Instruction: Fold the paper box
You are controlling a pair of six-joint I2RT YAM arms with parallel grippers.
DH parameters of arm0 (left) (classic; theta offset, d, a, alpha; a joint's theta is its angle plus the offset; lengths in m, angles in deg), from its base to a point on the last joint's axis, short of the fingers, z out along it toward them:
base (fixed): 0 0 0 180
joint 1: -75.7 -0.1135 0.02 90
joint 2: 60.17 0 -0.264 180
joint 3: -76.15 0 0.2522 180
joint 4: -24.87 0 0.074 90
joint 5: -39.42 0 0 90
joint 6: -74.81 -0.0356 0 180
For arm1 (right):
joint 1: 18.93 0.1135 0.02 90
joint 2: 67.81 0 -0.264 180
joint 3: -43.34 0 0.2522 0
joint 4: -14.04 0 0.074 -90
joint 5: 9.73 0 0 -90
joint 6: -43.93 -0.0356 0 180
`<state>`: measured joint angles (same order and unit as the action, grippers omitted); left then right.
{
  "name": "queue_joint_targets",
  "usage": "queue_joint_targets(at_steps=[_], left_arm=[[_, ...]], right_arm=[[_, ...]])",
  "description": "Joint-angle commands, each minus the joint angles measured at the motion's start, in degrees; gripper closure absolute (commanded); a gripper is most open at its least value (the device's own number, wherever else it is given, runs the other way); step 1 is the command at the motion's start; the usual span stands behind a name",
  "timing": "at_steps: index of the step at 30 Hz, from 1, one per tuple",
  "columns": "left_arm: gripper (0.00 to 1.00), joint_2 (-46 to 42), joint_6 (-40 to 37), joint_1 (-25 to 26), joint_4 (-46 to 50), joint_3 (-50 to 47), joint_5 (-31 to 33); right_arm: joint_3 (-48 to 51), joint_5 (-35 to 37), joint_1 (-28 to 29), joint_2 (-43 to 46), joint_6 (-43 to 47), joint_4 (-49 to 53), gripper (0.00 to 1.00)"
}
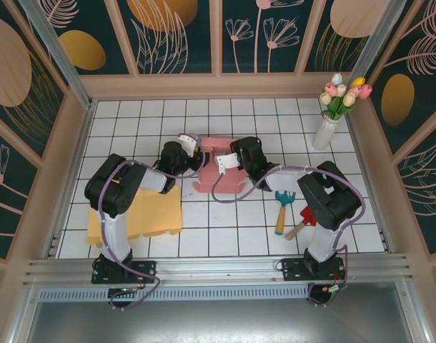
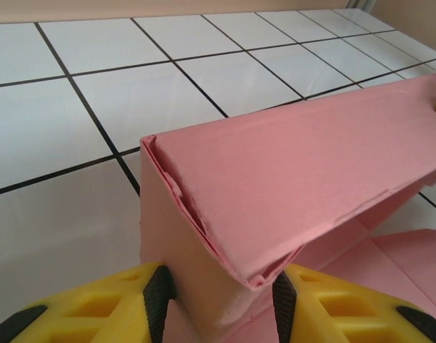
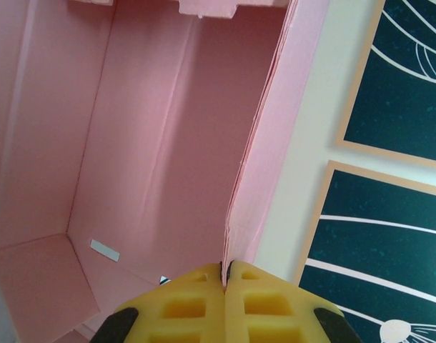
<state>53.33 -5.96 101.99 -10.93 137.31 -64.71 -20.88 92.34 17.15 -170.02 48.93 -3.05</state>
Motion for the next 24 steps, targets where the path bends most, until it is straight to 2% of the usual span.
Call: queue_joint_targets(at_steps=[1,10,16,21,24], left_arm=[[0.57,2.2,-0.5,3.3,5.0,2.7,0.2],[0.58,3.5,-1.2,5.1,6.6,4.1,1.2],[0.50,2.5,-2.9,5.6,5.5,1.6,-1.1],[0.49,3.4,-4.5,5.6,10.9,3.6,4.0],[0.50,3.6,-4.3,5.6,10.2,3.3,6.0]], right_arm=[[0.6,-4.9,0.8,-3.1,-1.5,8.8,1.00],[0.4,-5.0,0.8,-2.8,-1.8,9.2,1.00],[0.4,-5.0,0.8,-2.9,-1.8,9.7,1.00],[0.5,-5.0,0.9,-2.6,-1.9,9.9,1.00],[0.4,-5.1,0.9,-2.7,-2.0,10.1,1.00]])
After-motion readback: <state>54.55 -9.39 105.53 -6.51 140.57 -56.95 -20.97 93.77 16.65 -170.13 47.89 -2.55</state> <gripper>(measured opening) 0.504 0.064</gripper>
